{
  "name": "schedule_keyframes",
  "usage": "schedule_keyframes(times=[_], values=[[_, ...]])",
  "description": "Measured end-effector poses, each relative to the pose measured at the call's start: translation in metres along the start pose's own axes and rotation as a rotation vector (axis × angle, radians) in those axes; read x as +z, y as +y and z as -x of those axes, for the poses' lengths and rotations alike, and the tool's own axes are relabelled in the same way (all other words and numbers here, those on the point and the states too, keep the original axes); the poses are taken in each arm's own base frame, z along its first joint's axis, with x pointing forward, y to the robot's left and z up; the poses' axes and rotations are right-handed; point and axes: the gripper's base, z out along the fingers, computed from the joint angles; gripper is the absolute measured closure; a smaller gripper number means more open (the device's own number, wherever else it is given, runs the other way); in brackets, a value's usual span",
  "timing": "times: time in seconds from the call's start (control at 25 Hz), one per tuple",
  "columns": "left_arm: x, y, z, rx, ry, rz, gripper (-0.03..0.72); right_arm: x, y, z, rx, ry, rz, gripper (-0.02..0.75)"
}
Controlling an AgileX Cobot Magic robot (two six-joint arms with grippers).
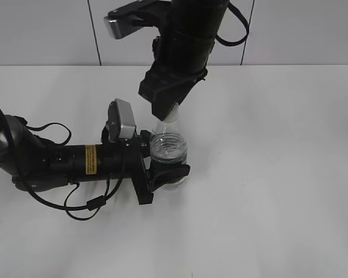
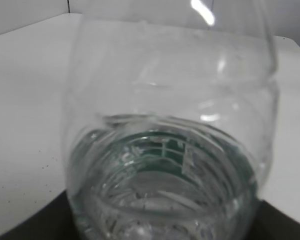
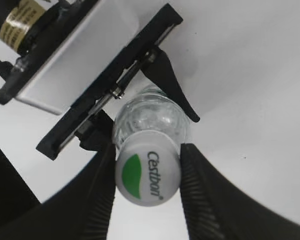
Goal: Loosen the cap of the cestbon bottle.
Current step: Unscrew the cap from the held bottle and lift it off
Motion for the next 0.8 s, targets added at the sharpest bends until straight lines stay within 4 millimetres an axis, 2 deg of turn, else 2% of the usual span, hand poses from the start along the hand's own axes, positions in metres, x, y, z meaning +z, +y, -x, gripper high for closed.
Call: schedule_keyframes(times=[0.8], values=[[0.0000,0.0000,-0.0001,0.007,0.001,0.000,0.276,-0.0021,0.0007,0.0003,-0.604,-0.008,0.000,0.442]])
